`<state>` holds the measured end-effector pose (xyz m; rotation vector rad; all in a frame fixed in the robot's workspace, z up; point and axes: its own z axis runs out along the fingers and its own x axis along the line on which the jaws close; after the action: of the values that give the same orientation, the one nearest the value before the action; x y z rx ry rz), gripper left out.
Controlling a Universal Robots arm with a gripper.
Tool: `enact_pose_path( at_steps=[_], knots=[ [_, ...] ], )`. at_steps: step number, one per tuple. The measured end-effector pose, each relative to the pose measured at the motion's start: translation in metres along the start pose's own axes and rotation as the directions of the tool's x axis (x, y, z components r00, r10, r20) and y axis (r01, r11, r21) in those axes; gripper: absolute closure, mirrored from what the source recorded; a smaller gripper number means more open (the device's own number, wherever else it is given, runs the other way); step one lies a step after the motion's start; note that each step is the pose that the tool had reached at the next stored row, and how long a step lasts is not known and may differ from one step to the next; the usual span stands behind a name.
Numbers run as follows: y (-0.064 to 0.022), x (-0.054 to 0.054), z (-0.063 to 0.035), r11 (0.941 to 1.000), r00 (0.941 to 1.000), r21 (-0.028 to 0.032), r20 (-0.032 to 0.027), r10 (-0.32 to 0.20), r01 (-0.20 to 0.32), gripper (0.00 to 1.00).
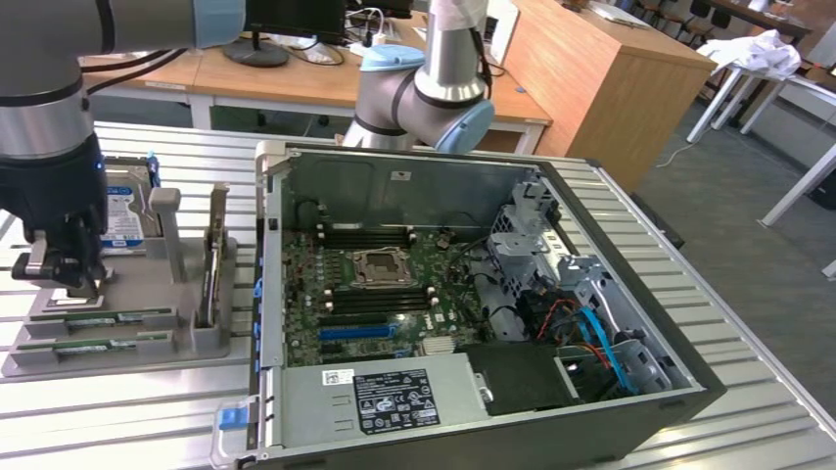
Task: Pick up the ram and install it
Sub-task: 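Pick up the ram and move it above insertion slot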
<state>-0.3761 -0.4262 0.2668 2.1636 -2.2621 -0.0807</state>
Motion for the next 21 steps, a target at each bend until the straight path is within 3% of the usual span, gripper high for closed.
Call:
enact_pose_path(
  at_steps=[10, 21],
  knots=[
    [-0.0004, 0.0003, 0.0100, 1.0000, 1.0000, -0.0001, 0.0000, 0.000, 0.000, 0.70],
    [-0.0007, 0.0066, 0.0100, 1.0000, 1.0000, -0.0001, 0.0008, -0.001, 0.001, 0.70]
  ],
)
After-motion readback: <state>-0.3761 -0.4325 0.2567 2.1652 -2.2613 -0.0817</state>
